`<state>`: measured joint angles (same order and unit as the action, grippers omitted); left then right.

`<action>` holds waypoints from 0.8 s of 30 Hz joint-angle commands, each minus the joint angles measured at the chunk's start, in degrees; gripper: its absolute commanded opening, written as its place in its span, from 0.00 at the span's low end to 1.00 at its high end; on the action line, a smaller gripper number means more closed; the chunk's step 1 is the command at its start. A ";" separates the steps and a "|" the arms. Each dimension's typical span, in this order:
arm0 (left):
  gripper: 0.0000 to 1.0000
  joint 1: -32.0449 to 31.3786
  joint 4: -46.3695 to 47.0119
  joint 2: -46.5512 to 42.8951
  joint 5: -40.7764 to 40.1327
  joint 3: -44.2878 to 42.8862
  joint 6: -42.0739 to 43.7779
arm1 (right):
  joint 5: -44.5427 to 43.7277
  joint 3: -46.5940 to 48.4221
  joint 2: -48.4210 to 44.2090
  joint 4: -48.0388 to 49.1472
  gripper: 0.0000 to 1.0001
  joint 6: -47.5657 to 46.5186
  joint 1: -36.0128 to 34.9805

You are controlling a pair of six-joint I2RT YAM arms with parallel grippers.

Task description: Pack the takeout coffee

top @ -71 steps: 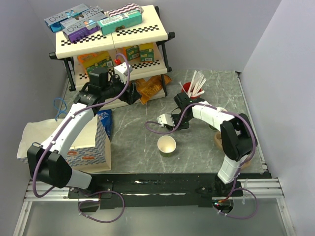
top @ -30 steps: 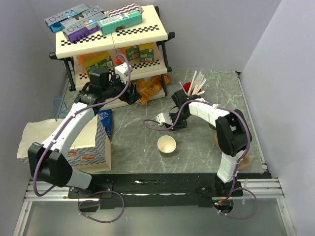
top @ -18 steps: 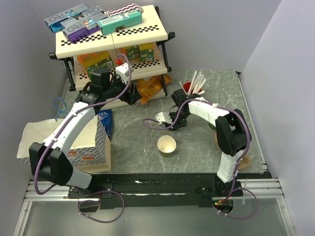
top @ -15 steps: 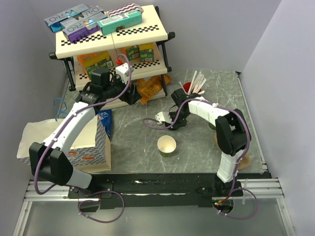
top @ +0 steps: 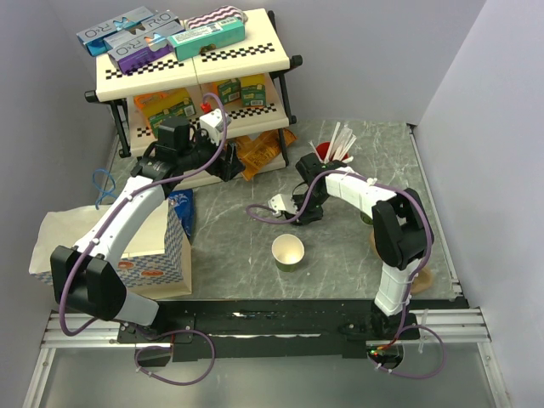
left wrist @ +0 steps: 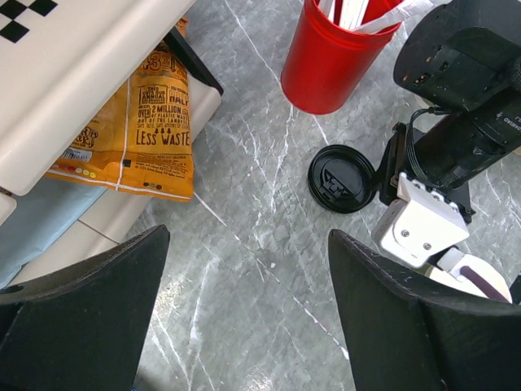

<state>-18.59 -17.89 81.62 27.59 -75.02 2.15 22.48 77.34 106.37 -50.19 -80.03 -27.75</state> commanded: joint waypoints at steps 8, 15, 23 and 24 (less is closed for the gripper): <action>0.86 -0.22 1.63 0.11 0.53 -1.88 0.13 | 1.60 1.32 1.47 -0.35 0.32 -0.74 -0.38; 0.86 -0.22 1.63 0.11 0.44 -1.88 0.22 | 1.34 1.76 2.09 -0.25 0.29 -0.57 -0.55; 0.86 -0.22 1.63 0.38 0.35 -2.06 0.31 | 1.34 2.29 2.18 -0.17 0.26 -0.39 -0.64; 0.86 -0.22 1.63 0.46 0.44 -2.06 0.31 | 1.34 2.38 2.18 -0.25 0.26 -0.30 -0.64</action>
<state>-18.59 -17.89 81.65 27.57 -75.02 2.17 22.55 77.36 108.42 -50.17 -79.92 -28.01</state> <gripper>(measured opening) 0.857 0.267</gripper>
